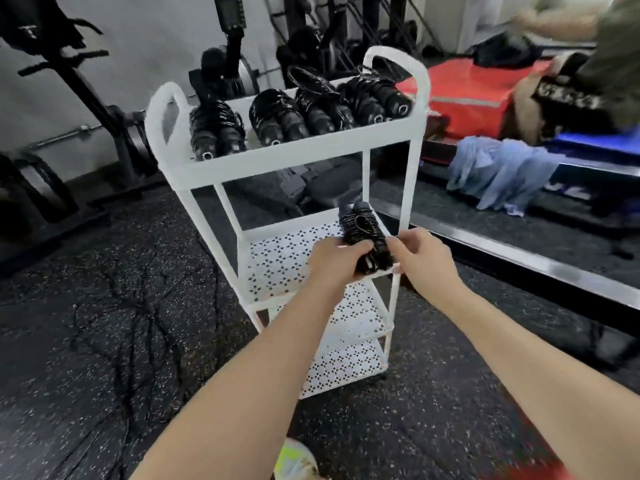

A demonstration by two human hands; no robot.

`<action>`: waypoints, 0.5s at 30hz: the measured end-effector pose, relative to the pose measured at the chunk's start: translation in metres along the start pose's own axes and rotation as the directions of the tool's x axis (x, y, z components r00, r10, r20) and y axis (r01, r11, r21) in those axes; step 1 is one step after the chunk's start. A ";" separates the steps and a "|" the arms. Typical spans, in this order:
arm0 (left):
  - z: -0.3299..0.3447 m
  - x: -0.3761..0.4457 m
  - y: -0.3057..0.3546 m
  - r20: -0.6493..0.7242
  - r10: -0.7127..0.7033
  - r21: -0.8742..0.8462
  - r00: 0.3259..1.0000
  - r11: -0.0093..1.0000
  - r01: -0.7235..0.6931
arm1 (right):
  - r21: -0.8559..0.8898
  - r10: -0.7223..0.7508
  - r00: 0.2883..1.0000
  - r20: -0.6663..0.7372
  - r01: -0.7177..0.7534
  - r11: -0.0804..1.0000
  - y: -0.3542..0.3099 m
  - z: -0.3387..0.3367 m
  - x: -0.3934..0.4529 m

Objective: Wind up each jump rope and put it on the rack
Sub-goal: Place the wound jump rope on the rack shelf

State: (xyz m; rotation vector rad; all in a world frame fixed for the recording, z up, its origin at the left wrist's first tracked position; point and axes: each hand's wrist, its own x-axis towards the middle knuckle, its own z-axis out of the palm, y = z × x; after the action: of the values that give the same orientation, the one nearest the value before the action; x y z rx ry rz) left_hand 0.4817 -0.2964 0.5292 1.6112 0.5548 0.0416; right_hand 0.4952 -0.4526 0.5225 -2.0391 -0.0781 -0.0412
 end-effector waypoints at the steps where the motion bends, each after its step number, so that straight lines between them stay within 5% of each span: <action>1: 0.004 0.010 0.002 -0.018 -0.006 0.011 1.000 1.000 0.006 | 0.004 0.004 1.000 -0.006 -0.004 1.000 0.005 -0.001 0.005; 8: 0.030 0.059 0.001 -0.086 -0.046 0.141 0.995 0.988 0.058 | -0.161 0.105 0.994 -0.013 -0.106 0.981 0.036 0.006 0.030; 15: 0.044 0.065 -0.001 -0.099 -0.047 0.283 0.994 0.956 0.073 | -0.284 0.031 0.998 0.050 -0.016 0.959 0.047 0.008 0.031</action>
State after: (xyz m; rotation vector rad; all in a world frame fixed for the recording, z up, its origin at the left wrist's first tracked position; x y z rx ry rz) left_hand 0.5540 -0.3133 0.5026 1.8804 0.7055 -0.0112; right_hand 0.5293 -0.4655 0.4790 -2.3281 -0.0857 0.0185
